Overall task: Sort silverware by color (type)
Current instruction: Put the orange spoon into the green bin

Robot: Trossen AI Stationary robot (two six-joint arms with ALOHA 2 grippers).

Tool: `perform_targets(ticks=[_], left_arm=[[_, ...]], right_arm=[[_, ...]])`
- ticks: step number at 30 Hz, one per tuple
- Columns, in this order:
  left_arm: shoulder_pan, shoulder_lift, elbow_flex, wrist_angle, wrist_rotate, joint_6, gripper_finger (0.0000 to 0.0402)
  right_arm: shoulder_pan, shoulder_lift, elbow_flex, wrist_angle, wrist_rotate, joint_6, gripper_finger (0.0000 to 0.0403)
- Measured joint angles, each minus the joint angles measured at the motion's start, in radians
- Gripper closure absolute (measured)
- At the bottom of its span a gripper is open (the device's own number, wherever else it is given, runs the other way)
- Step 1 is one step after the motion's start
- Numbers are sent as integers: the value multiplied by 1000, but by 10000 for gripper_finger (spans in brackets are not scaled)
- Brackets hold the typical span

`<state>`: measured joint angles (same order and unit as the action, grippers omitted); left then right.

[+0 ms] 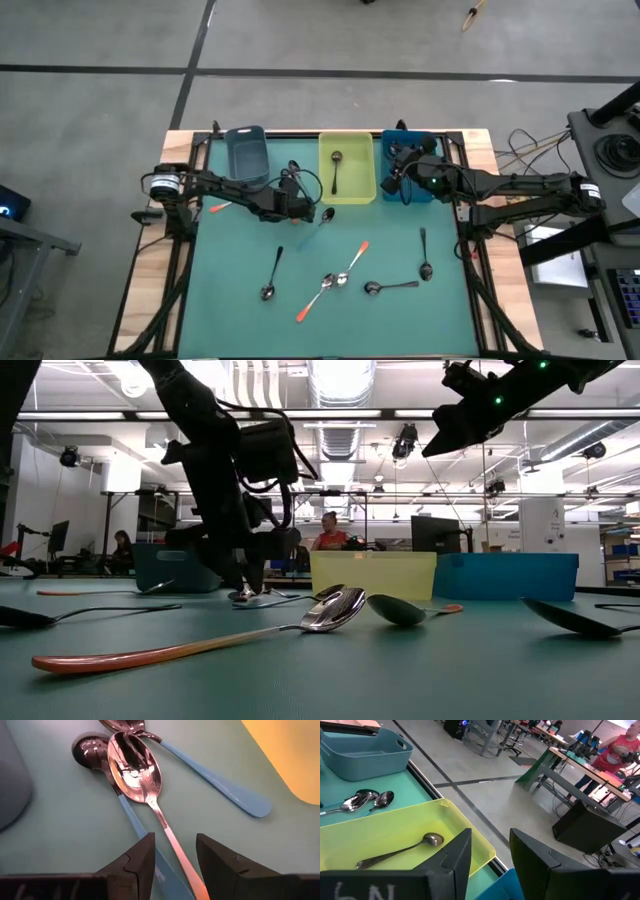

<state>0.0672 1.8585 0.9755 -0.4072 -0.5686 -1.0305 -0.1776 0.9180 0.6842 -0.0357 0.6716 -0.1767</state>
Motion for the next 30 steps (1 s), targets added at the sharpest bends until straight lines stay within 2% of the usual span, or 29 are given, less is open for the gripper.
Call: perform_targets(ticks=[4,18,25,30], left_arm=[[-1,29,11,17,13,-1,277],[-4,11,15,-36,121,-11,280],[-19,1,15,-77,148,-26,299],[-24,2,15,-81,157,-28,336]], right_arm=[[0,0,0,0,0,-4,278],[0,0,0,3,-1,-10,278],[0,0,0,3,-2,-11,278],[0,0,0,3,-2,-11,278]])
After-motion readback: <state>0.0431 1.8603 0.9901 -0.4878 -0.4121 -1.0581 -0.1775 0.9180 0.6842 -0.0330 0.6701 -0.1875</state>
